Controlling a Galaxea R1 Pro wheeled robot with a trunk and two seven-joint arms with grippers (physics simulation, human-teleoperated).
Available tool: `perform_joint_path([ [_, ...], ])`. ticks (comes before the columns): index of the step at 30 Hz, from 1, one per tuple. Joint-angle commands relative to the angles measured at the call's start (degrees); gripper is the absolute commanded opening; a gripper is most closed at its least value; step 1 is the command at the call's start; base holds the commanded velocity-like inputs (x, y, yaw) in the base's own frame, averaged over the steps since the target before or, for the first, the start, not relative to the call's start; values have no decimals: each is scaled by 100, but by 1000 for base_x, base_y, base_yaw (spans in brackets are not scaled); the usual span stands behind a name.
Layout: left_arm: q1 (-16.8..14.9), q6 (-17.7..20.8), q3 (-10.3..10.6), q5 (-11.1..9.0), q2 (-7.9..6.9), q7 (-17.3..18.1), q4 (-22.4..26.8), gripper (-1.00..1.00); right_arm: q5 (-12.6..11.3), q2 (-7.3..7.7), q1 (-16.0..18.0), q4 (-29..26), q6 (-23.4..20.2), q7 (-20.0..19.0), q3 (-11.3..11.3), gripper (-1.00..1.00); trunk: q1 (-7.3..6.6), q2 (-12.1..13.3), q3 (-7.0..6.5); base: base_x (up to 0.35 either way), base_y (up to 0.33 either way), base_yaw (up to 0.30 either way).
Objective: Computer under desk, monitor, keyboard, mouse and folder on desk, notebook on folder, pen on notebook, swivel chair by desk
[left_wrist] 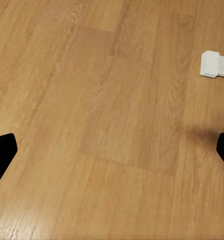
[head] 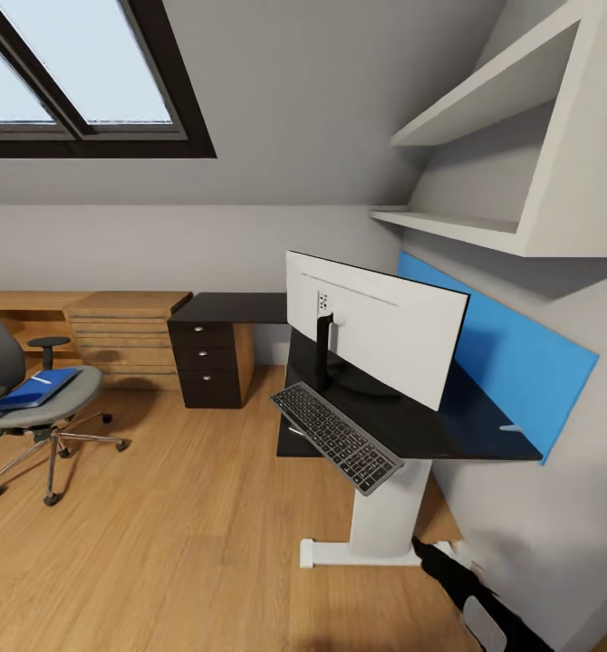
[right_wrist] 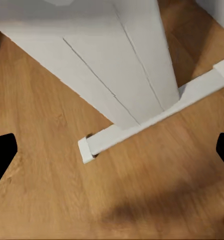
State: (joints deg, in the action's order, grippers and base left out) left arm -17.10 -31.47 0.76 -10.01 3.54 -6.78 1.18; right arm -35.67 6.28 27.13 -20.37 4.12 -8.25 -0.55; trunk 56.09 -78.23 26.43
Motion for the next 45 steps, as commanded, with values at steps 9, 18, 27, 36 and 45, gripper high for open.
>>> perform_joint_path([
  [9,-4,-19,12,-19,6,-17,-4,100,-1941,420,6,-1082,-1446,-187,34,100,0,-3,6,0,0,0],
  [18,-4,-19,7,-24,9,-28,-2,100,-2507,560,4,-1446,-1827,-805,23,100,110,-204,96,0,0,0],
  [27,-4,665,37,-13,-4,-17,971,100,-2523,573,6,-1445,-1749,-1381,12,100,307,-565,257,0,0,0],
  [36,-4,3383,17,-12,-74,-10,3187,100,-2524,576,3,-1462,-1805,-1427,8,100,505,-926,419,0,0,0],
  [45,-4,4186,5,-22,-111,-16,3719,100,-2532,567,3,-1492,-1832,-1446,21,100,703,-1287,581,0,0,0],
])
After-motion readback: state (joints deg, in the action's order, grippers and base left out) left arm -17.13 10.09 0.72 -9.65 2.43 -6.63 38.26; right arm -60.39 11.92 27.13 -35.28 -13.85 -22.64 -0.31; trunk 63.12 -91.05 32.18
